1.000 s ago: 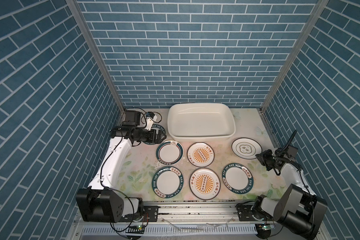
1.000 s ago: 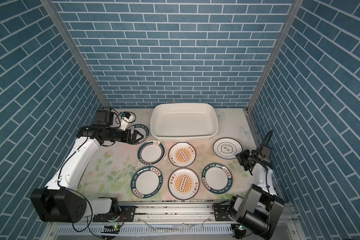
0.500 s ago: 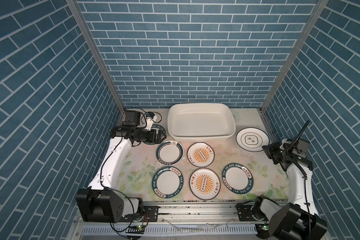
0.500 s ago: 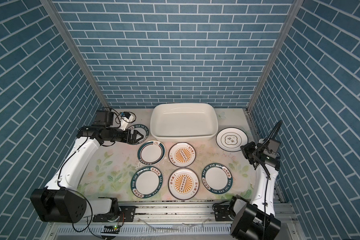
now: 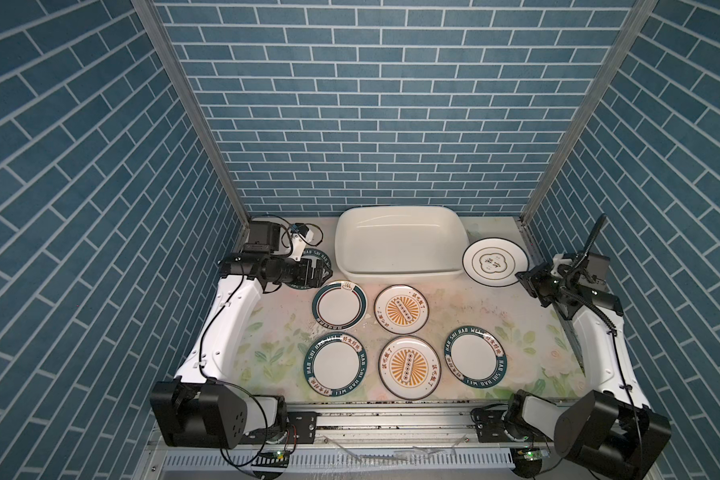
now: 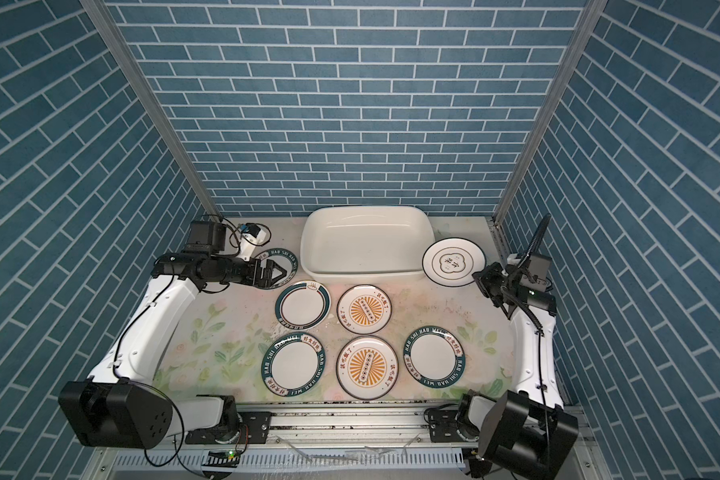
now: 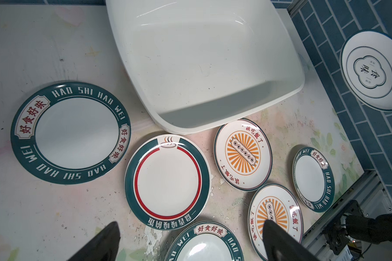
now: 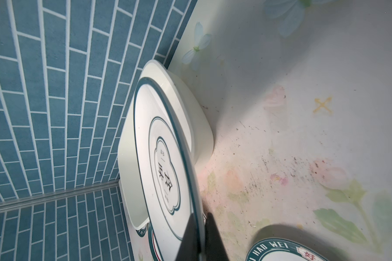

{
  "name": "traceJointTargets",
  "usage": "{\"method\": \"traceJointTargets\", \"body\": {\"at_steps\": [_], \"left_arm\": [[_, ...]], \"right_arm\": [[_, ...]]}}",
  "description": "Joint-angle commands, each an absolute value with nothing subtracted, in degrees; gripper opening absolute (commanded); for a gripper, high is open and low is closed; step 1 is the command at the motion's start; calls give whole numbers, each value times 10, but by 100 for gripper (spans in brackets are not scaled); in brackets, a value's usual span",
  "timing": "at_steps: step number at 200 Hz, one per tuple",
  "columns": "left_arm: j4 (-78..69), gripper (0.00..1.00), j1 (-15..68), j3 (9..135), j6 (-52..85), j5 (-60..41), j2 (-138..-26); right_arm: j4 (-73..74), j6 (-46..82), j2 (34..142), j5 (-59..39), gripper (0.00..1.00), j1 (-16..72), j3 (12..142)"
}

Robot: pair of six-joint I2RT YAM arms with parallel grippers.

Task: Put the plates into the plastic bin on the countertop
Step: 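Lift the white plate with the right gripper and carry it over the bin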

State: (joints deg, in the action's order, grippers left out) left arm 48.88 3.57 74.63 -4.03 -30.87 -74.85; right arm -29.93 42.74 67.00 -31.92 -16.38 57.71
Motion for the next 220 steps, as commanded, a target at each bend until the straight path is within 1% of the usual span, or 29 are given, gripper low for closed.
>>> {"method": "traceJointTargets", "body": {"at_steps": [1, 36, 75, 108, 139, 179, 220], "left_arm": [[482, 100, 38, 747, -38, -303, -735], [478, 99, 39, 743, -38, -300, -730], [478, 100, 38, 744, -39, -293, -728], [479, 100, 38, 745, -40, -286, -724], [484, 100, 38, 747, -40, -283, -723], [485, 100, 38, 744, -40, -285, -723], [482, 99, 35, 742, -40, -278, -729]], "right_arm": [[-246, 460, 702, -301, 2, -129, 621], [-207, 476, 782, -278, 2, -63, 687], [-168, 486, 903, -256, 2, -5, 777], [-147, 481, 1012, -248, 2, 32, 865], [-126, 467, 1102, -254, 2, 55, 922], [-114, 454, 1185, -265, 2, 85, 969], [-119, 454, 1233, -268, 3, 136, 1018]]}}
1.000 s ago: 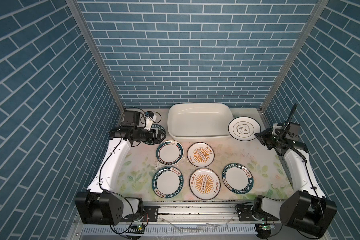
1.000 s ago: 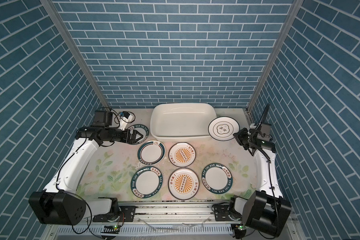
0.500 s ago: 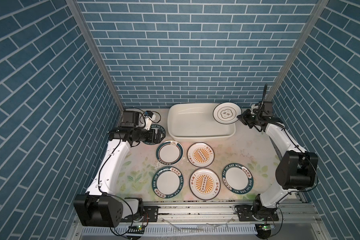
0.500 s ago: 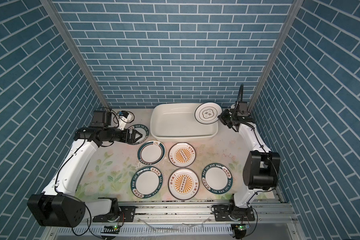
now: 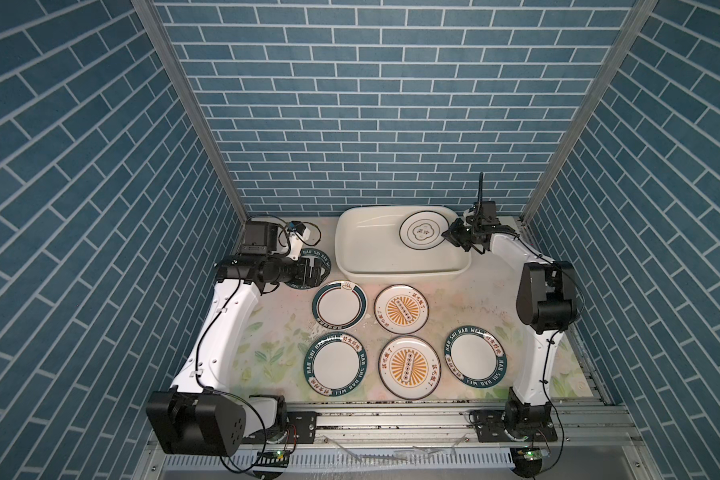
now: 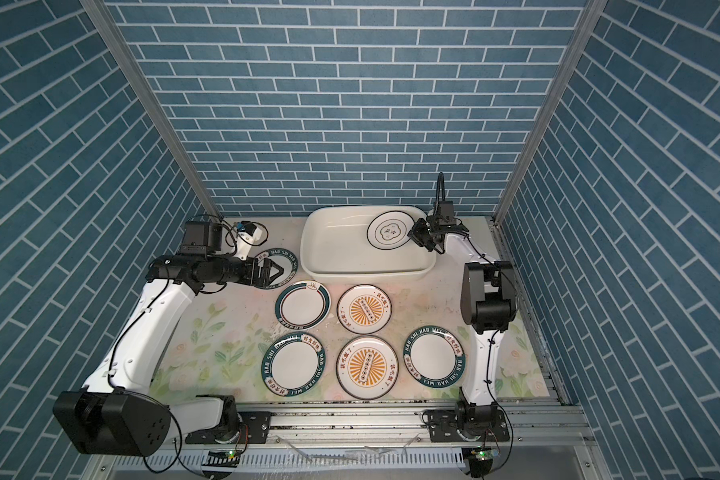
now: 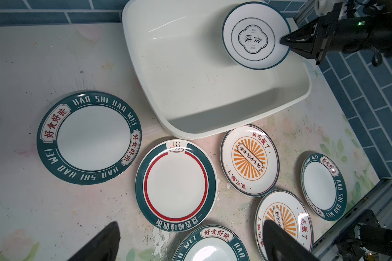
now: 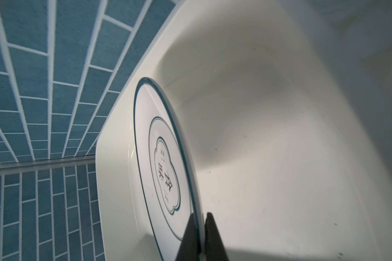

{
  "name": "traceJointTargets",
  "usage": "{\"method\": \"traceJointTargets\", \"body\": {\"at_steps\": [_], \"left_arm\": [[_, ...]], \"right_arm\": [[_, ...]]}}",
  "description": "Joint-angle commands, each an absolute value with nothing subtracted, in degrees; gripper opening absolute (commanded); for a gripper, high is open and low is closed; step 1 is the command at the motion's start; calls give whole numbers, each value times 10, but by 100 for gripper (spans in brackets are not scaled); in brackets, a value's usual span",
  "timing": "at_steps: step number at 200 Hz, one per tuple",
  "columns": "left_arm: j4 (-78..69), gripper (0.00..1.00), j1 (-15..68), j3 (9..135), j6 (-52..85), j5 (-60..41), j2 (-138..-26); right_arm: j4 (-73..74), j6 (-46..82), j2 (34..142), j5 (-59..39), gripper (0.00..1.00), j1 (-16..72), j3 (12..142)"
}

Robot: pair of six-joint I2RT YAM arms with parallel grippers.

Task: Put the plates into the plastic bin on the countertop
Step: 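Lift the white plate with the right gripper and carry it over the bin, then lower the white plate into the bin and open the right gripper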

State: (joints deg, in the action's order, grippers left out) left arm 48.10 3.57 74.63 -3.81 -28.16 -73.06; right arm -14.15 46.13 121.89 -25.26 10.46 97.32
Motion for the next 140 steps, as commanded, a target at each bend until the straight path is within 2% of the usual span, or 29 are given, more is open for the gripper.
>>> {"method": "traceJointTargets", "body": {"at_steps": [1, 72, 140], "left_arm": [[482, 99, 35, 741, -39, -279, -729], [479, 99, 28, 737, -37, -276, -726], [473, 100, 26, 725, -37, -278, -714]], "right_arm": [[-120, 454, 1234, -268, 2, 138, 1020], [-184, 465, 1389, -273, 3, 213, 1215], [-220, 476, 1465, -273, 3, 245, 1307]]}}
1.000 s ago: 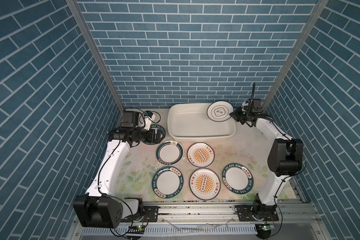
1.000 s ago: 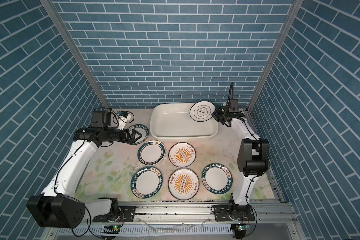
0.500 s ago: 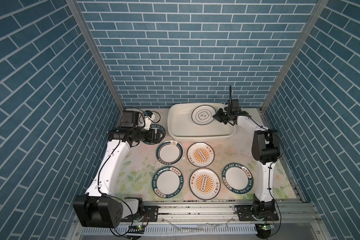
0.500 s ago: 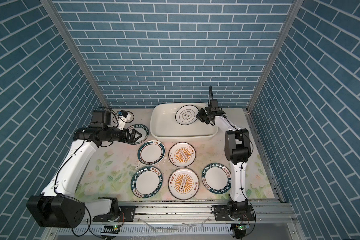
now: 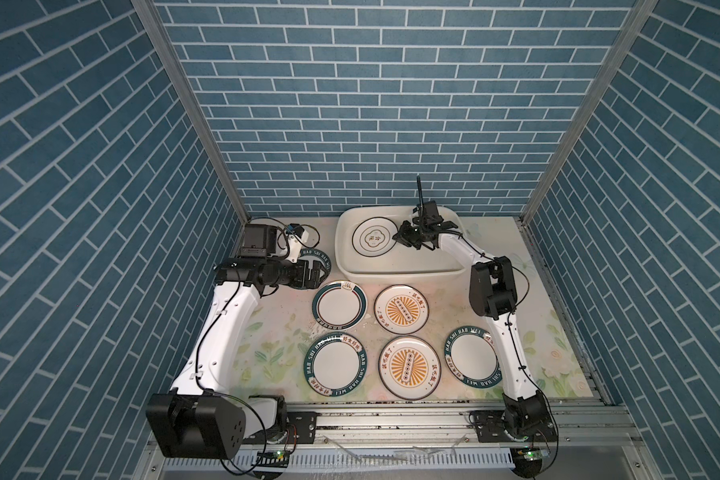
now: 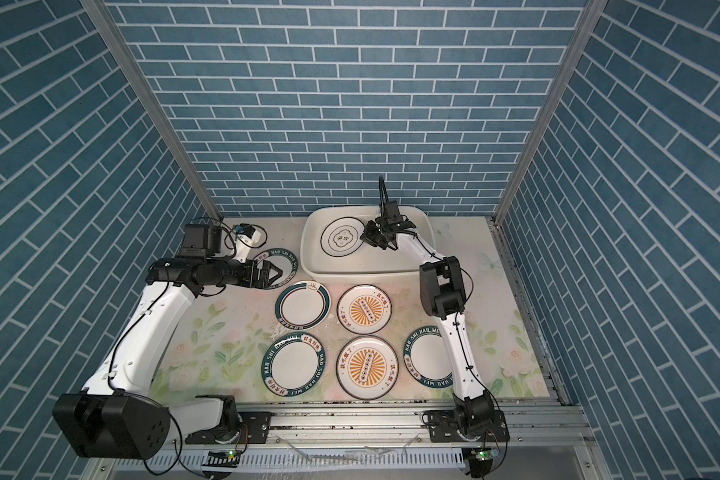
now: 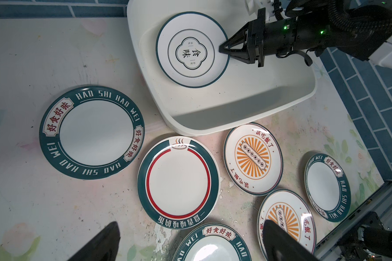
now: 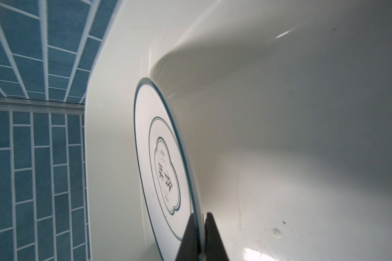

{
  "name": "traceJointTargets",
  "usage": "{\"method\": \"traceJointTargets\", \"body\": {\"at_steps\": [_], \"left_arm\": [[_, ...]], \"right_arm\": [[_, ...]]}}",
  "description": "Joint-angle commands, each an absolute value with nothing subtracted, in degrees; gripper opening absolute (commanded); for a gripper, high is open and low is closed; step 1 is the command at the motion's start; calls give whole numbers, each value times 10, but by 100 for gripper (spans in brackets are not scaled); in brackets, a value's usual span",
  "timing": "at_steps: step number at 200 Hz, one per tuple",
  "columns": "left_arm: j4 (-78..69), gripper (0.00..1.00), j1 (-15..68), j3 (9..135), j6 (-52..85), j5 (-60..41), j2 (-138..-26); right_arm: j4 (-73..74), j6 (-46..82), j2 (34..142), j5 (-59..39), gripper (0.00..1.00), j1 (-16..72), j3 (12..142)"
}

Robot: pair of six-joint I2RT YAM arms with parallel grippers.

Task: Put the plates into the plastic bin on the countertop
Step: 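Lower the white plate into the bin and open the right gripper, then move the right gripper back toward the green-rimmed plate nearest it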

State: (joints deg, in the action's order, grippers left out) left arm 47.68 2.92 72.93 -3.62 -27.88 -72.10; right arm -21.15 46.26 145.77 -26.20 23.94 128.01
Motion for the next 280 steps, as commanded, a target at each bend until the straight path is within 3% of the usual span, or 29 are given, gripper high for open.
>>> {"method": "traceJointTargets", "body": {"at_steps": [1, 84, 136, 186, 227, 280], "left_arm": [[473, 100, 26, 724, -37, -278, -714], [473, 100, 26, 726, -38, -287, -721], [472, 99, 26, 719, -41, -292, -719], [473, 99, 26, 722, -41, -294, -721], [473, 100, 27, 724, -41, -292, -717], [474, 100, 27, 726, -42, -288, -713]], "right_arm": [[-220, 476, 1466, -274, 3, 245, 1307], [-246, 482, 1501, -296, 6, 248, 1325], [-271, 478, 1509, -287, 26, 248, 1326], [-341, 441, 1498, -237, 32, 248, 1360], [-395, 393, 1428, -142, 36, 244, 1368], [-385, 333, 1216, -39, 36, 249, 1290]]}}
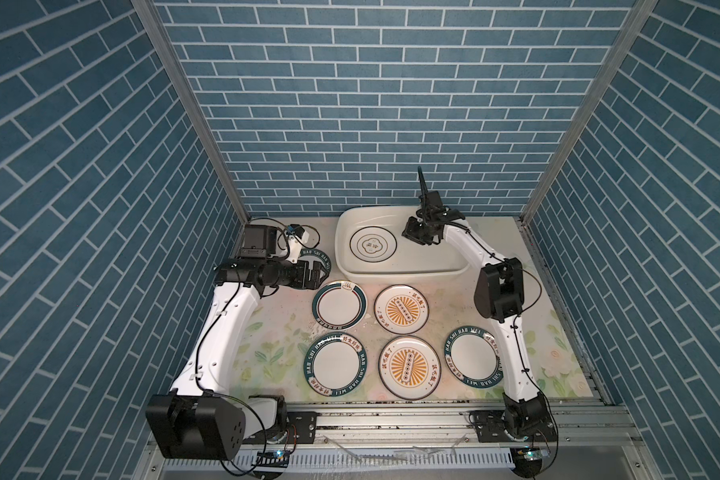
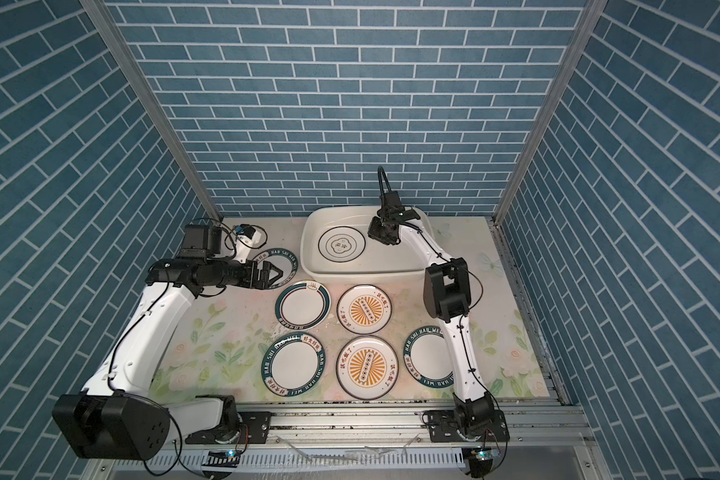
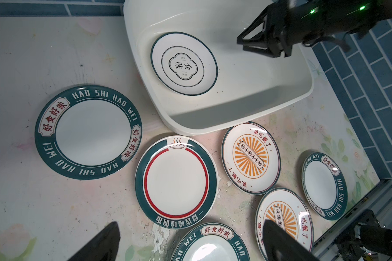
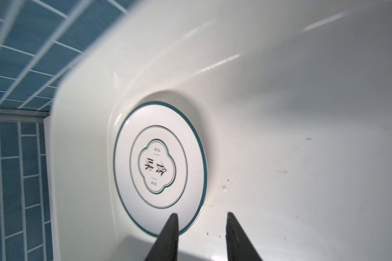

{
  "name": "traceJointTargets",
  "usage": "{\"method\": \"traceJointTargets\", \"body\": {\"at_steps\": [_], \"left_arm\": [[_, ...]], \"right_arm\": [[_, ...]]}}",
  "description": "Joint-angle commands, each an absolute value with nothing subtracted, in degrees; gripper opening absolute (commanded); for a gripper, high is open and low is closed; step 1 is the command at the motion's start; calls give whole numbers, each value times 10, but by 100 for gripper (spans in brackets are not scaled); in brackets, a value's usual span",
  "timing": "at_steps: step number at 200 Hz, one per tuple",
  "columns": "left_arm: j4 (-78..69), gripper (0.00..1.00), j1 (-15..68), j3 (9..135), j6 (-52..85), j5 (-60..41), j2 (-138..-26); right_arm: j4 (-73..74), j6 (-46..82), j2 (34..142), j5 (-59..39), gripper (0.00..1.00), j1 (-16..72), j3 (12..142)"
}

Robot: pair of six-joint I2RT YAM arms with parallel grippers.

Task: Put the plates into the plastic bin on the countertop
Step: 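Move the right gripper back toward the green-rimmed plate nearest it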

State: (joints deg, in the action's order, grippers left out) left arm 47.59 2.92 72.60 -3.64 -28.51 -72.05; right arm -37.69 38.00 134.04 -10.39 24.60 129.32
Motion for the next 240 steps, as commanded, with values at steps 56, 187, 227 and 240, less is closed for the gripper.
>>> {"method": "traceJointTargets", "body": {"at_steps": [56, 187, 227, 240], "left_arm": [[481, 99, 27, 733, -45, -301, -713], [483, 100, 29, 735, -39, -350, -715], [486, 100, 32, 744, -39, -356, -725], [490, 99, 32, 751, -41, -357, -730]], "right_arm": [[-351, 344, 929, -18, 34, 245, 976], [-679, 637, 514, 92, 40, 88, 475], [-728, 632, 517, 63, 42, 55, 458], [-717, 631, 518, 35, 43, 40, 427]]}}
